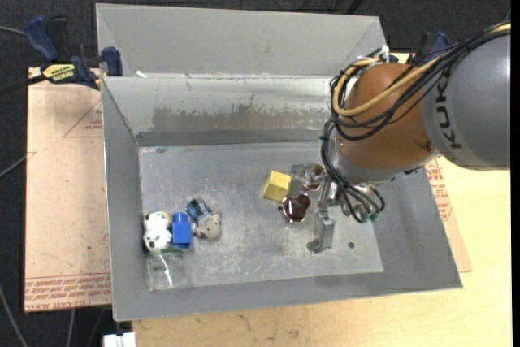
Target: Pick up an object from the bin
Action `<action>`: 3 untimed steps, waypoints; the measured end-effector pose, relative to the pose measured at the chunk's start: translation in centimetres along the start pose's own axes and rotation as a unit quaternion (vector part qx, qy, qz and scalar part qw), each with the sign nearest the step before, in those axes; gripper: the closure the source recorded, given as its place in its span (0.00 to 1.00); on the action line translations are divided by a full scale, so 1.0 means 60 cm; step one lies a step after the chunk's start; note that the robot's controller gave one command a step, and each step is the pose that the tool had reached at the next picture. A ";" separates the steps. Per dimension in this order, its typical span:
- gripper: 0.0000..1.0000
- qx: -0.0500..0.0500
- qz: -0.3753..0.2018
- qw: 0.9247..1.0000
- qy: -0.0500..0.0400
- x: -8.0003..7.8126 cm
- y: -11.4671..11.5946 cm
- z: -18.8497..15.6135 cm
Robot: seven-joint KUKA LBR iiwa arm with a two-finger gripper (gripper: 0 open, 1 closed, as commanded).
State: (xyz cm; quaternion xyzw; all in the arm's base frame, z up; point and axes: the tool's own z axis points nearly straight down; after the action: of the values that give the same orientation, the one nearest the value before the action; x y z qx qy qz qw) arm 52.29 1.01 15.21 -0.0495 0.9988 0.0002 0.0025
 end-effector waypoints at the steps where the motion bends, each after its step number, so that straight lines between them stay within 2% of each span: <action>1: 0.00 0.001 -0.074 0.997 -0.003 -0.112 -0.059 -0.016; 2: 0.00 0.000 -0.227 0.974 -0.001 -0.128 -0.065 0.030; 3: 0.00 0.000 -0.358 0.934 -0.007 -0.119 -0.064 0.133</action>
Offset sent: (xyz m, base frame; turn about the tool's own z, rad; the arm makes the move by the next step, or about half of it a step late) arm 0.0834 -0.0345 -0.0299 -0.5795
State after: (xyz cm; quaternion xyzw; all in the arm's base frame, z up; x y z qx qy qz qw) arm 59.83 -2.10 7.27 -0.4038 0.9148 0.0000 0.0097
